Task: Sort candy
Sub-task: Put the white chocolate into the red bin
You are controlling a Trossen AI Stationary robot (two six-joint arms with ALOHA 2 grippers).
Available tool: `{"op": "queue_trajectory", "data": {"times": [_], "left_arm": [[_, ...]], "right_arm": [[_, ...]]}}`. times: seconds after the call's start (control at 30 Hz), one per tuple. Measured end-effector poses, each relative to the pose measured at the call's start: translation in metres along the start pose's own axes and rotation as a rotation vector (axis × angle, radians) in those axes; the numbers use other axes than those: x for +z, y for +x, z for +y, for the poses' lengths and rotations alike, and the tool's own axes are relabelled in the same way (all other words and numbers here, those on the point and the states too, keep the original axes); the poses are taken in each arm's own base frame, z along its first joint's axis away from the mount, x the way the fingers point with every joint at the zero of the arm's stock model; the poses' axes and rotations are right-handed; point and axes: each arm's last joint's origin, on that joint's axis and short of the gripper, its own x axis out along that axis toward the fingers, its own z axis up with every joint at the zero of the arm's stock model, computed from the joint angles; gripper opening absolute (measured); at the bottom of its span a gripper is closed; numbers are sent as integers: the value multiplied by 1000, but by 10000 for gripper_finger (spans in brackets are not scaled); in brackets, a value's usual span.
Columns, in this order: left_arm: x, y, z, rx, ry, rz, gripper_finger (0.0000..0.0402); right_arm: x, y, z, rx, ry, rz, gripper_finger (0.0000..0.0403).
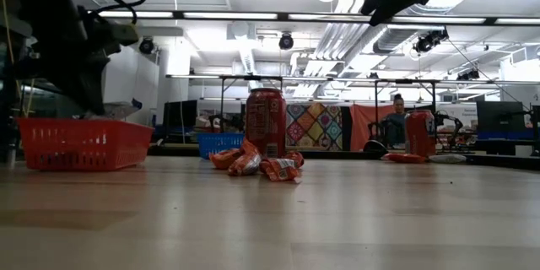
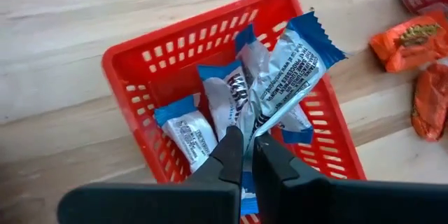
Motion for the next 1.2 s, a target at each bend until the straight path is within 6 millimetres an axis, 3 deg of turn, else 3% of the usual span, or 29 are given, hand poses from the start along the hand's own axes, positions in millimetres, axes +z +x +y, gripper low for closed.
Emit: {"op": "queue_trajectory", "data": {"times": [0.33, 0.6, 0.87, 1.2], "left_arm": [[-15, 32, -5, 100, -86, 112, 0], [-15, 36, -8, 108, -71, 90, 6], [-7, 17, -9, 54, -84, 60, 59], [8, -21, -7, -149, -68, 11, 111]], "right_arm": [[0, 0, 0, 1, 1, -1, 209], [0, 0, 0, 3, 3, -4, 209], [0, 0, 0, 1, -7, 0, 209], [0, 0, 0, 1, -19, 0, 209]]}}
